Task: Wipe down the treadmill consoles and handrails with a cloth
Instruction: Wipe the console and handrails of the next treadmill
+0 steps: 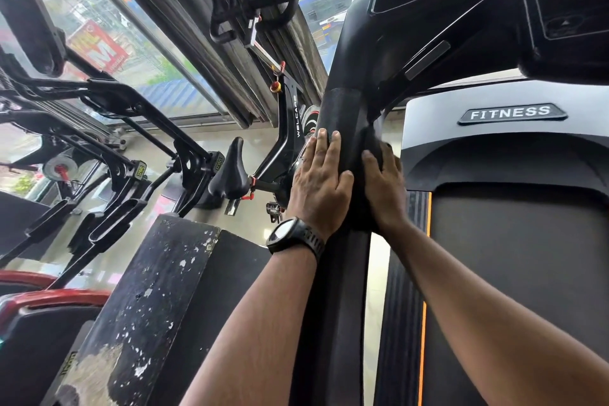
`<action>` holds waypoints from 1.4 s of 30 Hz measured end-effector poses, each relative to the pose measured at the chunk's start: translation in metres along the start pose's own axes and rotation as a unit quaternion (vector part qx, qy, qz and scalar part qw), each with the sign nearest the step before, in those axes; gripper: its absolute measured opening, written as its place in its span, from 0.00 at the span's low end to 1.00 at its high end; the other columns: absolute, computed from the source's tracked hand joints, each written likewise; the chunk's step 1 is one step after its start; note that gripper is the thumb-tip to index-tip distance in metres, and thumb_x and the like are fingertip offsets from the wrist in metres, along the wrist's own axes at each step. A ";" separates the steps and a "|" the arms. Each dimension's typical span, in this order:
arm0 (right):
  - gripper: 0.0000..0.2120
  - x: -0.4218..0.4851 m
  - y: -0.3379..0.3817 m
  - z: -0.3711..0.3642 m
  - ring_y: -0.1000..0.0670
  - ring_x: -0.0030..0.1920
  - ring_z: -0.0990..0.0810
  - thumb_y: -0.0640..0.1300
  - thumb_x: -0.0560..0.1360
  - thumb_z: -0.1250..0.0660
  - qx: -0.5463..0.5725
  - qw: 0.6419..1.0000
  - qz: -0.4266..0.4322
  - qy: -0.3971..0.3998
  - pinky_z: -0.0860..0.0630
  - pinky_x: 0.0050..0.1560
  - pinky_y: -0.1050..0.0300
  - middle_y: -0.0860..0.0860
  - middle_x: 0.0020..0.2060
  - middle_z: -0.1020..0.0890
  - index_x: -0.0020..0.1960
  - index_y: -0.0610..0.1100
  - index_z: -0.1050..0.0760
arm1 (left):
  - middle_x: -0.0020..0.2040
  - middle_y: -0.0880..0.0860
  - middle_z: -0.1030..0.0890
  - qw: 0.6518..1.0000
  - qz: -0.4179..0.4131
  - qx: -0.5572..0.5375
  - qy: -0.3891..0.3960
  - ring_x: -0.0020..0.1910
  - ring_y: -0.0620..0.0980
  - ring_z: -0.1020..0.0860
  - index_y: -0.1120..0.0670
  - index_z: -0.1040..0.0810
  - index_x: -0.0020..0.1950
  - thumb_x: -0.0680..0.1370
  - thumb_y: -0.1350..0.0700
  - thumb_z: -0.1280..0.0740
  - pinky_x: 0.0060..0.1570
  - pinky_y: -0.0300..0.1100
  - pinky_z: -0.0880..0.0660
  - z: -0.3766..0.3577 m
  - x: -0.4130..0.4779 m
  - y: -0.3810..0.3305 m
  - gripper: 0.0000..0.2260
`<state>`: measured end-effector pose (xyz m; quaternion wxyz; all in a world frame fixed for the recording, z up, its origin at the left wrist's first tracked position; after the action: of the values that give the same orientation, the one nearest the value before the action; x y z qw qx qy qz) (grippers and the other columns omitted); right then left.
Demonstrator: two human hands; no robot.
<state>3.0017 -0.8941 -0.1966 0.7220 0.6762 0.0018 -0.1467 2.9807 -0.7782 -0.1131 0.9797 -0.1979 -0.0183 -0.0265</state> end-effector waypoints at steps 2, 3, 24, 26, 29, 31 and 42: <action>0.22 -0.004 -0.008 -0.001 0.43 0.68 0.27 0.56 0.83 0.42 -0.005 0.999 -0.043 0.005 0.31 0.66 0.46 0.47 0.70 0.28 0.76 0.54 0.33 | 0.83 0.49 0.51 1.000 0.001 0.001 0.002 0.81 0.45 0.55 0.49 0.47 0.82 0.77 0.48 0.46 0.79 0.50 0.51 0.000 0.000 0.000 0.32; 0.22 -0.011 -0.004 0.000 0.45 0.68 0.27 0.56 0.83 0.42 -0.003 1.000 -0.023 -0.005 0.31 0.64 0.49 0.48 0.70 0.28 0.76 0.53 0.33 | 0.83 0.49 0.51 1.000 0.001 0.002 0.003 0.81 0.45 0.55 0.49 0.48 0.82 0.77 0.48 0.46 0.79 0.51 0.51 0.000 0.000 0.000 0.32; 0.29 -0.025 -0.012 0.001 0.48 0.78 0.42 0.62 0.78 0.44 -0.031 0.999 0.027 0.014 0.42 0.77 0.43 0.54 0.80 0.46 0.77 0.53 0.33 | 0.83 0.49 0.52 1.000 0.005 0.006 0.001 0.81 0.45 0.56 0.48 0.48 0.82 0.77 0.47 0.48 0.79 0.53 0.51 -0.002 0.001 0.001 0.33; 0.30 -0.037 -0.009 -0.001 0.55 0.80 0.52 0.59 0.81 0.43 -0.063 0.995 0.073 -0.004 0.51 0.78 0.53 0.56 0.82 0.57 0.80 0.49 0.36 | 0.83 0.48 0.52 1.000 0.005 0.004 0.002 0.81 0.44 0.56 0.48 0.48 0.82 0.77 0.47 0.48 0.79 0.53 0.51 -0.002 0.001 0.002 0.32; 0.28 -0.034 0.005 0.001 0.59 0.79 0.51 0.54 0.82 0.42 -0.065 0.988 0.132 -0.042 0.51 0.73 0.63 0.56 0.83 0.56 0.79 0.45 0.35 | 0.83 0.48 0.53 1.000 0.003 0.006 0.004 0.81 0.44 0.56 0.48 0.48 0.82 0.77 0.47 0.48 0.79 0.53 0.51 -0.002 0.002 0.002 0.32; 0.28 -0.022 0.007 0.000 0.55 0.80 0.46 0.54 0.82 0.43 -0.053 0.990 0.129 -0.029 0.48 0.71 0.62 0.55 0.83 0.49 0.80 0.47 0.37 | 0.83 0.48 0.53 1.000 0.002 0.008 0.005 0.81 0.44 0.56 0.48 0.48 0.82 0.77 0.47 0.48 0.79 0.52 0.51 -0.003 0.001 0.003 0.32; 0.26 -0.014 0.006 -0.003 0.48 0.74 0.31 0.56 0.81 0.42 0.005 0.994 0.108 -0.004 0.34 0.72 0.49 0.53 0.77 0.31 0.78 0.57 0.37 | 0.83 0.48 0.52 1.000 0.003 0.004 0.006 0.81 0.44 0.55 0.47 0.48 0.82 0.78 0.47 0.47 0.79 0.53 0.50 -0.001 0.000 0.002 0.32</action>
<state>2.9899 -0.8879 -0.1880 0.7304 0.6752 -0.0751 -0.0705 2.9809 -0.7771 -0.1147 0.9807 -0.1935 -0.0125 -0.0249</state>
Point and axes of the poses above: each hand's wrist, its own x-axis towards the middle knuckle, its own z-axis out of the back of the hand, y = z × x, the point moved 6 cm from there along x, towards the middle knuckle
